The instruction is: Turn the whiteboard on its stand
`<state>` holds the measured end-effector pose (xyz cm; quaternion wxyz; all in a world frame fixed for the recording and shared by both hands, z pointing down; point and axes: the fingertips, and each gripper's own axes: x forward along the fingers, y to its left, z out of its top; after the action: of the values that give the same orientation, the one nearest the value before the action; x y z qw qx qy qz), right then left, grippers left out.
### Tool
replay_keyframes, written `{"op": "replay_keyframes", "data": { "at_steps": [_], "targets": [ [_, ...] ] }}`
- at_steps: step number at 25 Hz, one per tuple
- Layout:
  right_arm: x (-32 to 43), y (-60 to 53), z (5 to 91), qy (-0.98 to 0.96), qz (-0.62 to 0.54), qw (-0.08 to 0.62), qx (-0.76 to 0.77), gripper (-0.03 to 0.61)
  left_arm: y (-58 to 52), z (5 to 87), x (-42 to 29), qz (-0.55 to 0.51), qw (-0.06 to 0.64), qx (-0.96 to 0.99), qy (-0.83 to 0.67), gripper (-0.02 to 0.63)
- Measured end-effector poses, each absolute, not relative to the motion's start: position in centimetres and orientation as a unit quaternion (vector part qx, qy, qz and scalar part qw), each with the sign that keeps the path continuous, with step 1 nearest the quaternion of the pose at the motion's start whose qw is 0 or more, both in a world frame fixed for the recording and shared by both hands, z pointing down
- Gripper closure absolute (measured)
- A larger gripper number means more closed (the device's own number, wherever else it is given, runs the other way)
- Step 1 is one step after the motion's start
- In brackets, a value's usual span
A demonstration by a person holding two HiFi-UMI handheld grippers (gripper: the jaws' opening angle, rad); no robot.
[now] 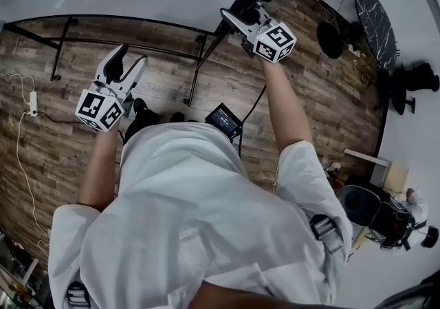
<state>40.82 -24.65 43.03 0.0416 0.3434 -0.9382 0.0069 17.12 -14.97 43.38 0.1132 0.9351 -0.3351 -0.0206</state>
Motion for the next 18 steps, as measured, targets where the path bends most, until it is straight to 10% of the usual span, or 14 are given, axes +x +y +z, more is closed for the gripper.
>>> {"op": "replay_keyframes", "data": {
  "at_steps": [18],
  "targets": [
    [43.9,-23.9,43.0,-0.936,0.010,0.049,0.347,0.416,-15.4,43.7,19.4,-0.011,0.121,0.946,-0.300,0.368]
  ]
}}
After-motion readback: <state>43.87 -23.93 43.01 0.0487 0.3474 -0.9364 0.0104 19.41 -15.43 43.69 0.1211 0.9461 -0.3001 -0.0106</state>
